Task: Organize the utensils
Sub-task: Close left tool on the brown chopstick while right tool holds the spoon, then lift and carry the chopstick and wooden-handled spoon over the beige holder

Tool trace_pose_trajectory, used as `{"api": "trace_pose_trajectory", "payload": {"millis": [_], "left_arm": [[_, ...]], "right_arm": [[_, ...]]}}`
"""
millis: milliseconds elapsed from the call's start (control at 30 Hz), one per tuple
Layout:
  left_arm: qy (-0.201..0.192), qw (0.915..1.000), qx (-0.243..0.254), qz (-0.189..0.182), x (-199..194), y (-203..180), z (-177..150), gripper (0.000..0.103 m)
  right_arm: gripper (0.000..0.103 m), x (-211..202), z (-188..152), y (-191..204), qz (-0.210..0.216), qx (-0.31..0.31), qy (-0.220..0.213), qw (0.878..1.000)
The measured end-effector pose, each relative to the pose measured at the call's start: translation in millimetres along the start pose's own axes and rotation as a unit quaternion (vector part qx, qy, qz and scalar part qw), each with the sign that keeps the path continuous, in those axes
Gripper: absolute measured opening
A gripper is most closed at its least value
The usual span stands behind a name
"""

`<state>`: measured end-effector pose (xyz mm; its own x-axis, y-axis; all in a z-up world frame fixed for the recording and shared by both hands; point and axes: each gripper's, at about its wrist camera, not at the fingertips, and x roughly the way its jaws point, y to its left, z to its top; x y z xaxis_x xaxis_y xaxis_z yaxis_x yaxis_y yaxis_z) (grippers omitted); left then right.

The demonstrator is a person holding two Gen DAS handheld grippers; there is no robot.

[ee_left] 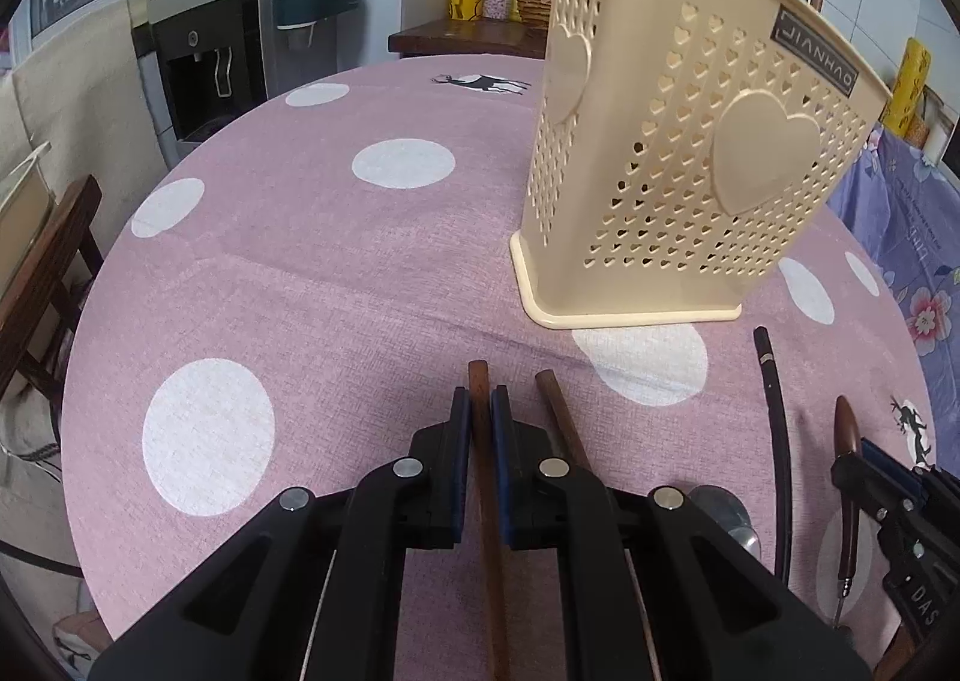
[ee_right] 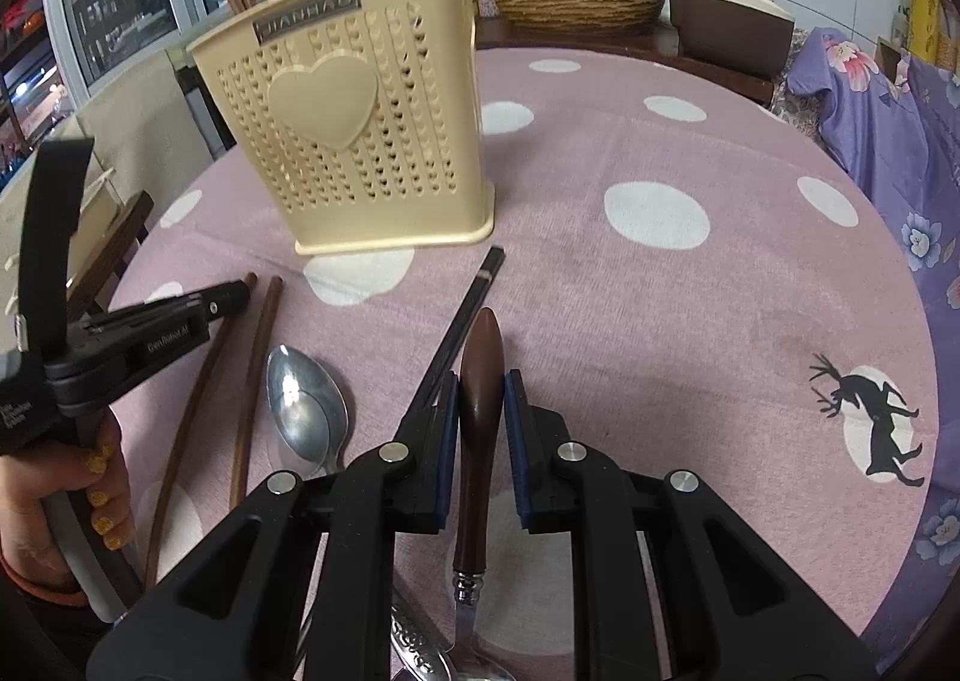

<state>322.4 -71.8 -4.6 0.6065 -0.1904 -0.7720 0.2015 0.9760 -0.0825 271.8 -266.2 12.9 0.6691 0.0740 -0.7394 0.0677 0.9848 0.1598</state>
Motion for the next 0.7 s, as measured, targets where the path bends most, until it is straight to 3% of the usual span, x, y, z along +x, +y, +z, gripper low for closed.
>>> {"api": "trace_pose_trajectory", "payload": {"millis": [267,567,700], "left_arm": [[-0.054,0.9978,-0.013,-0.036,-42.2,0.8,9.1,0.008],[-0.148,0.9864,-0.016,-0.069,-116.0,3.8,17.8,0.008],[-0.170,0.9821,-0.011,-0.080,-135.5,3.1,19.1,0.008]], "right_arm": [[0.016,-32.4,15.3,-10.6,0.024,0.016,-0.043,0.999],[0.016,-86.7,23.5,-17.6,0.045,0.015,-0.105,0.993],[0.016,-100.9,26.0,-17.3,0.050,0.011,-0.119,0.992]]}}
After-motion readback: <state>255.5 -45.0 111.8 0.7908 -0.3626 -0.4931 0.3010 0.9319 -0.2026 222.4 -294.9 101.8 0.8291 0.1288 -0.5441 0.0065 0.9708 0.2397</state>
